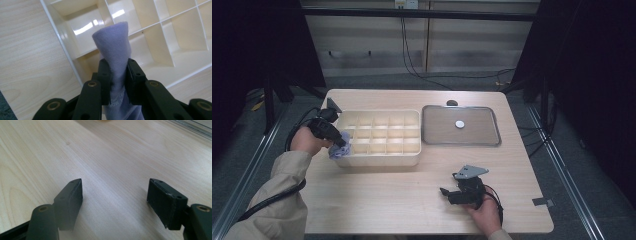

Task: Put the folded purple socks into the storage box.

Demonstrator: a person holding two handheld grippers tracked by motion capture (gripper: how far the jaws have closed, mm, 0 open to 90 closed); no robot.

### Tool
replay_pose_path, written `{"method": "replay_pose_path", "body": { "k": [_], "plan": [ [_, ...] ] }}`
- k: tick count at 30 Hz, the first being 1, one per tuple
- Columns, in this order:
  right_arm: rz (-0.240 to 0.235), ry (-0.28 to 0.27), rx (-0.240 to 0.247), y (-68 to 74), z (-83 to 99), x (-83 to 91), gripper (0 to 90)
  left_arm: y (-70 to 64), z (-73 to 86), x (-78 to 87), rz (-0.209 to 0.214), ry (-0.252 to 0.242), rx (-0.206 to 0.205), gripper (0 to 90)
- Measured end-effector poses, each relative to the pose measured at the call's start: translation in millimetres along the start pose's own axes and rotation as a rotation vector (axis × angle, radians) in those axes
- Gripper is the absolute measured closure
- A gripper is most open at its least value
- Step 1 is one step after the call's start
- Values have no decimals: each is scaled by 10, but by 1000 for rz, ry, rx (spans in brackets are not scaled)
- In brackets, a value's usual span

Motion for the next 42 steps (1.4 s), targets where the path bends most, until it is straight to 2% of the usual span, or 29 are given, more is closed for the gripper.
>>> {"method": "replay_pose_path", "body": {
  "k": [16, 27, 30, 34, 42],
  "plan": [
    [0, 0, 0, 0, 0, 0, 285, 24, 33, -105, -23, 34, 10, 773],
    [0, 2, 3, -2, 2, 1, 285, 36, 41, -192, -35, 28, 11, 776],
    [-1, 1, 3, -1, 2, 0, 285, 48, 41, -226, -55, 33, -3, 776],
    [-1, 1, 3, -1, 2, 0, 285, 47, 49, -275, -61, 32, 6, 775],
    [-1, 2, 2, -1, 2, 0, 285, 47, 51, -265, -60, 13, 12, 743]
  ]
}}
Point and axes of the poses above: each handheld gripper's, and its own axes: x roughly backward along the jaws, z roughly out of its underside, y roughly to its left, the point moved 9 cm from there along -x, roughly forward along the jaws, and after that the axes turned 7 degrees about y, right-handed, at the moved point
